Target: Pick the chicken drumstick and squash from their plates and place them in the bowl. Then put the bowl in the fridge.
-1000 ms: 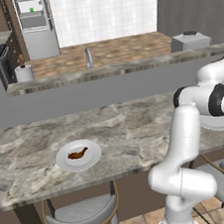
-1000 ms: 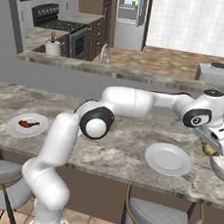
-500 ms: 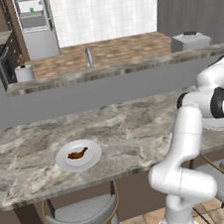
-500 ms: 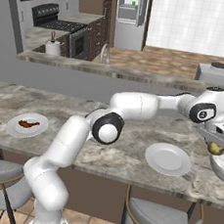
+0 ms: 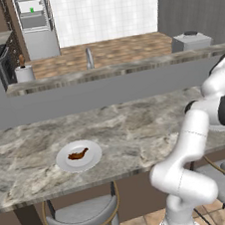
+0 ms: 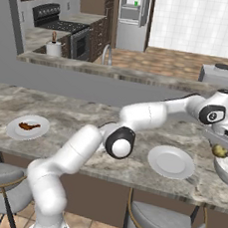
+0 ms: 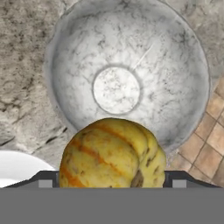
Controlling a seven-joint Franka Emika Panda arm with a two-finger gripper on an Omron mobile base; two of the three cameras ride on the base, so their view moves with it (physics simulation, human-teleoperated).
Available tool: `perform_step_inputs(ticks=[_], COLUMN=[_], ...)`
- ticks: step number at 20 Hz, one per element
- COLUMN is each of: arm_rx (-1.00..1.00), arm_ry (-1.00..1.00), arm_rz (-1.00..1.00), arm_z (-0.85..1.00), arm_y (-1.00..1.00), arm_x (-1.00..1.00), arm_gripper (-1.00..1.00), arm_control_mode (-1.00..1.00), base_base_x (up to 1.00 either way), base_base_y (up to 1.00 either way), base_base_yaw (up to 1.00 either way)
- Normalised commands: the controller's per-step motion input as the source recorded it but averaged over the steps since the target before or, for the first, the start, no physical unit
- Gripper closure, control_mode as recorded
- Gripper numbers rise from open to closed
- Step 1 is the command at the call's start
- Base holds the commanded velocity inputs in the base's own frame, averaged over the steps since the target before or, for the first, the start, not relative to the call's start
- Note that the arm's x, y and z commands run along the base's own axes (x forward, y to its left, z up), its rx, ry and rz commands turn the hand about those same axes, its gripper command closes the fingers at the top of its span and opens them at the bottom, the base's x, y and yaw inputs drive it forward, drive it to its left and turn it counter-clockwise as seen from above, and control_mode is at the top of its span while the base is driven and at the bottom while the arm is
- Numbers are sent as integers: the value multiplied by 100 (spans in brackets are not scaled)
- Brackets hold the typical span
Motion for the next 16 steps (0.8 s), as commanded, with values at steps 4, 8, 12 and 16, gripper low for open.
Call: perform_step_inputs(ticks=[4, 8, 12, 16], arm_rx=[12, 7, 7, 6], arm_ry=[2, 8, 7, 3], arm_rz=[3, 1, 0, 1], arm_z=[0, 0, 3, 9], arm_y=[-24, -30, -27, -26], arm_x=[24, 26, 29, 26], arm_gripper=[100, 100, 100, 100], arm_control_mode=[-100, -100, -100, -100], base_base_x=[0, 0, 0, 0], base_base_y=[0, 0, 0, 0], base_base_yaw=[0, 0, 0, 0])
